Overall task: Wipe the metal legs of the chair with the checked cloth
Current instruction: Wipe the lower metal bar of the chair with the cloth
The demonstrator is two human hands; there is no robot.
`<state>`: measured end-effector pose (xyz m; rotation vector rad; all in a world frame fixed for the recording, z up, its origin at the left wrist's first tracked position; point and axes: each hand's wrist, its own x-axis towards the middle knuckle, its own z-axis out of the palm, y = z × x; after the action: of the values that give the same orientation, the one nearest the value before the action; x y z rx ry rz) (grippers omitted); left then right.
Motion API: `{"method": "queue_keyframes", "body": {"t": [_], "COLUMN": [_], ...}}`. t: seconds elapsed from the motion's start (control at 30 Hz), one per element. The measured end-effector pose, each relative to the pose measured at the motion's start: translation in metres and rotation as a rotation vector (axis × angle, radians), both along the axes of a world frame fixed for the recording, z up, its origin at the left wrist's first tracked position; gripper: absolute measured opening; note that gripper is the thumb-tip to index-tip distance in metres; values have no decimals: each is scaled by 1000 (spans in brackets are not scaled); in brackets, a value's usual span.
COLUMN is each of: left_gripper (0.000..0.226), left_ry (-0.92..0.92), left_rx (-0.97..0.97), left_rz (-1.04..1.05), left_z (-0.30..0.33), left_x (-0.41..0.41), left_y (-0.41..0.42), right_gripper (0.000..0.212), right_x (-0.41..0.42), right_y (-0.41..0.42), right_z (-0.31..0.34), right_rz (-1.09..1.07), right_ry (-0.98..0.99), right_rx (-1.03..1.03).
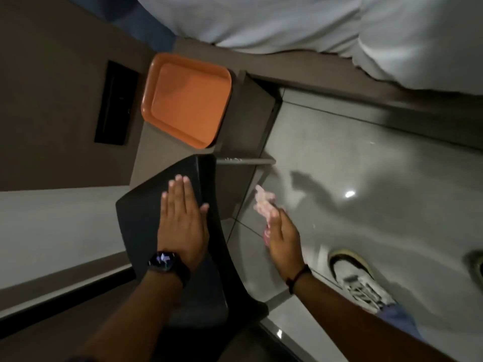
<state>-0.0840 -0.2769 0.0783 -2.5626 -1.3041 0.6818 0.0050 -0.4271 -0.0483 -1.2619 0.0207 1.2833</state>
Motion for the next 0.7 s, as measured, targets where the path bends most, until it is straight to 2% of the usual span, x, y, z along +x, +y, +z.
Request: {"method": "queue_keyframes", "body": {"t": [0.13, 0.27, 0.4, 0.5, 0.57, 0.7], "left_gripper": [68, 69, 67, 64, 64, 64], "left_ry": [-56, -211, -332, -367, -359, -358], "left_rx": [-38, -36, 1, -27, -12, 6], "left_rz": [-2, 55, 78, 61, 43, 12], "left_z": [-47, -89, -96, -94, -96, -99], "left_x": [27, 30, 25, 23, 20, 18], "left_y": [77, 75, 67, 50, 40, 39], "right_gripper": [38, 35, 41, 47, 52, 41], "right_x": [19, 13, -18, -37, -35, -12], "right_y": [93, 159, 181, 179, 181, 179], "right_z": [-18, -36, -63, -82, -98, -155], "right_rz": [-32, -28, 118, 45, -24, -76], "right_ry": [-281, -522, -512, -560, -497, -253], "right_rx": [50, 123, 155, 119, 111, -69]}}
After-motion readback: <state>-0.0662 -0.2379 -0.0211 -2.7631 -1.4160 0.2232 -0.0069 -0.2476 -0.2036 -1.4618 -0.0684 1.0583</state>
